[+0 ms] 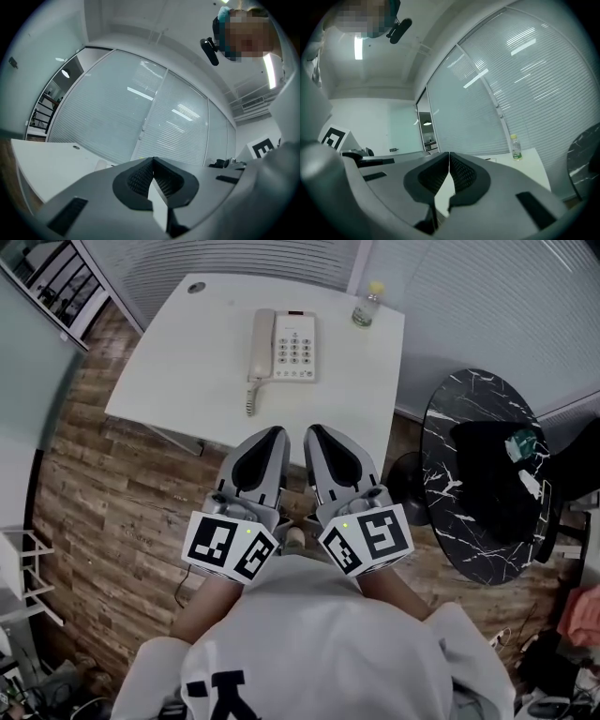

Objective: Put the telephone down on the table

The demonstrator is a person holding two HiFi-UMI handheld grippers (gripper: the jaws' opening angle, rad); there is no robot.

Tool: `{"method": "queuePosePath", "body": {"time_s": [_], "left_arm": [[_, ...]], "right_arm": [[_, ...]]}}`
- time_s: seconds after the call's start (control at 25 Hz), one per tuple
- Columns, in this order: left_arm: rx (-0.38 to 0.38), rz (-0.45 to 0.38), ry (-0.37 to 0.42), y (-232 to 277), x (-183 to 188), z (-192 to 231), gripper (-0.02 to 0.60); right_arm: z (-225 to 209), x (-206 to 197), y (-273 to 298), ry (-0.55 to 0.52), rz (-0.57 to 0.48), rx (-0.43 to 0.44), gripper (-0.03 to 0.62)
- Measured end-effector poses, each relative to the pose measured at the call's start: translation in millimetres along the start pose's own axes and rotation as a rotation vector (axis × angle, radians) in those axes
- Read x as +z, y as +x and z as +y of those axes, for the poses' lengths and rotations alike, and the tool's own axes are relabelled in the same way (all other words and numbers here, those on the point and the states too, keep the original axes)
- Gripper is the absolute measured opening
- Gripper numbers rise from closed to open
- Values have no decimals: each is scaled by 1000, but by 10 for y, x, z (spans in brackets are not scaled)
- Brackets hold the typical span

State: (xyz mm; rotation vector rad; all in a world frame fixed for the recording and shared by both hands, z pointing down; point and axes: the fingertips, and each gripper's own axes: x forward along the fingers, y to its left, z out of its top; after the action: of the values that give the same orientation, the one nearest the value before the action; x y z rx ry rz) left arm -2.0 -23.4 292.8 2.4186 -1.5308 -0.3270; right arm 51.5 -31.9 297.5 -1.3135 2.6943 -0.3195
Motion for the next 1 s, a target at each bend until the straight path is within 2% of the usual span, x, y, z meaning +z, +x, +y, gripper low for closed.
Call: {"method": "queuePosePath", "body": {"time_s": [0.28,0.64,1.0], "left_arm": [[-9,0,4,-320,-9,-73,5],[-20,5,13,-1091,5,-200,5],[-60,3,23,-1777,-9,-487,5]], "right_arm": [[249,-76,-207,1,7,-9,28],[879,-264,-661,21,13,-24,28],[1436,-316,-1222,-4,-14,-38,28]]}}
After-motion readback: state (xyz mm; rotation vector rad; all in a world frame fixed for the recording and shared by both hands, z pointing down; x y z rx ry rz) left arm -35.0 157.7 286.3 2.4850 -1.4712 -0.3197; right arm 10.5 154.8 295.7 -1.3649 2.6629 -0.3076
